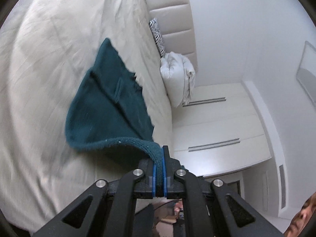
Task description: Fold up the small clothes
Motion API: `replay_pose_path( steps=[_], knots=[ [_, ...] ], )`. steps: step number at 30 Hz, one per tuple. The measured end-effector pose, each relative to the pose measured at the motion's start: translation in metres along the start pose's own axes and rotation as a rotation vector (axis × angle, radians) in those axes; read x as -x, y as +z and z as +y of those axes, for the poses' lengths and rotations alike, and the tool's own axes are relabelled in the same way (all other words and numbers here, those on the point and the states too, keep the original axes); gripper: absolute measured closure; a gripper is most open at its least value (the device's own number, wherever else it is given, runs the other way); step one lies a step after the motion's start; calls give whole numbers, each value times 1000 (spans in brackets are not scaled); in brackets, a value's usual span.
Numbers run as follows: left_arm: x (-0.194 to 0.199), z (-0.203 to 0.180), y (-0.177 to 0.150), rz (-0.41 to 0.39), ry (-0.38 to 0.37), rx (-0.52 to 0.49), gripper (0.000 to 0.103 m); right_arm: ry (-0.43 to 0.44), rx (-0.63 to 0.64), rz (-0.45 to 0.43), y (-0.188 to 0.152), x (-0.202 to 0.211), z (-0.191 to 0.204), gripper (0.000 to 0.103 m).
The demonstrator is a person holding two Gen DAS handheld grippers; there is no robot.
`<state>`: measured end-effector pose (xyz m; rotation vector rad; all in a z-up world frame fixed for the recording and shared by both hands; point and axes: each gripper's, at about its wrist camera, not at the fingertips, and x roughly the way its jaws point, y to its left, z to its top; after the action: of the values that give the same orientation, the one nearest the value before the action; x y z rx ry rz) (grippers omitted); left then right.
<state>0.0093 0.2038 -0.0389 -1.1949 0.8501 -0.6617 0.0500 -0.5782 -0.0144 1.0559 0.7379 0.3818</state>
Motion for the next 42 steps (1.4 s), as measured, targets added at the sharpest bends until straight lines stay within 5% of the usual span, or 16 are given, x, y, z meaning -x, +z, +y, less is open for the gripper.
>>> replay_pose_path(
  steps=[20, 29, 30, 31, 33, 42],
  knots=[
    [-97, 29, 136, -66, 20, 109, 98, -142, -60, -107, 126, -138, -21, 97],
    [-141, 74, 194, -116, 117, 186, 96, -232, -157, -105, 166, -206, -66, 94],
    [-145, 83, 198, -113, 142, 213, 87, -264, -179, -98, 172, -214, -75, 92],
    [-147, 90, 200, -110, 149, 235, 65, -286, -187, -100, 174, -217, -79, 88],
    [-147, 94, 201, -113, 151, 231, 46, -322, -180, -126, 180, -222, -87, 87],
    [-130, 72, 169, -83, 205, 77, 44, -388, -24, -77, 172, -214, -74, 86]
  ],
)
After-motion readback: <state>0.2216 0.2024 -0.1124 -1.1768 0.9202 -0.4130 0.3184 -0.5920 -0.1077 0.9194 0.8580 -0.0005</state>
